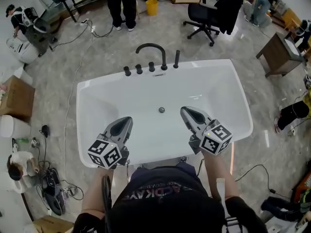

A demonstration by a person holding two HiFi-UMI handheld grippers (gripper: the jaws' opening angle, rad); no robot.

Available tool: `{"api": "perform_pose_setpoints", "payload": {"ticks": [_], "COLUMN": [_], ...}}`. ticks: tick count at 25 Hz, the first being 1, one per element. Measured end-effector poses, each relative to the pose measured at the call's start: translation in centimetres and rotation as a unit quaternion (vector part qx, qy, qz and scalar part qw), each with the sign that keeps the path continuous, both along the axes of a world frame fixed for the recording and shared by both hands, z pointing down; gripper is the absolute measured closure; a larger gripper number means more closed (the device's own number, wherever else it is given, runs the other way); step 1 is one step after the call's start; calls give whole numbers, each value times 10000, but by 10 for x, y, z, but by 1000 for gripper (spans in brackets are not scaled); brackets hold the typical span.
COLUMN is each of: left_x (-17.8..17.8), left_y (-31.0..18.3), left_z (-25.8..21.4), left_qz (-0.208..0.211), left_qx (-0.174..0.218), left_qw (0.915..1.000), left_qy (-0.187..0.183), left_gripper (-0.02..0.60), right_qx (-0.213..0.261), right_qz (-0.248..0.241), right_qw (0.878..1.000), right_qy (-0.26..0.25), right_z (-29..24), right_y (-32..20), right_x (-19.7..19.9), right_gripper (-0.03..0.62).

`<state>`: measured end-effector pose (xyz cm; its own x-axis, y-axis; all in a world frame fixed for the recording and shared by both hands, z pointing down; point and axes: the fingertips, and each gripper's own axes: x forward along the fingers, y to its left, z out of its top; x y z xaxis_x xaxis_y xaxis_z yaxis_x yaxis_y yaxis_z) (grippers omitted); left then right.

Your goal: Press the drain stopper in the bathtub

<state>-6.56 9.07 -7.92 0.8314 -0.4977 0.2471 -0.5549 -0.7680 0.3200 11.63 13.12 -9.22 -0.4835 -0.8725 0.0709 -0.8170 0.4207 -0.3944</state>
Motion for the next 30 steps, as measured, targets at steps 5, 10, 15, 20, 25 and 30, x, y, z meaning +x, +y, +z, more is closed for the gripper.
{"api": "perform_pose_setpoints", "payload": {"ticks": [5,10,15,20,25,30], "left_x": [6,9,19,25,25,34], "left_y": [8,26,44,53,63,74], "left_z": [-19,-16,-20,-30,-20,-13], "left_qz": [-25,115,398,527,538,662], "left_qx": [138,164,135,50,-210,-296], "left_qw": [9998,9997,9991,9984,9980,9972], "left_qy": [149,116,89,214,248,201], "left_gripper": [574,574,574,574,574,574], "right_qx": [159,152,148,137,29,-74], "right_qz": [-189,-267,-344,-453,-608,-669], "right_qw": [9997,9995,9993,9989,9981,9976], "right_qy": [57,71,89,43,27,-156], "right_z": [-19,-22,-25,-31,-25,-17], "right_y": [17,33,44,52,59,64], "right_x": [-7,-18,-28,-45,-61,-69], "right_gripper": [583,583,583,583,583,583]}}
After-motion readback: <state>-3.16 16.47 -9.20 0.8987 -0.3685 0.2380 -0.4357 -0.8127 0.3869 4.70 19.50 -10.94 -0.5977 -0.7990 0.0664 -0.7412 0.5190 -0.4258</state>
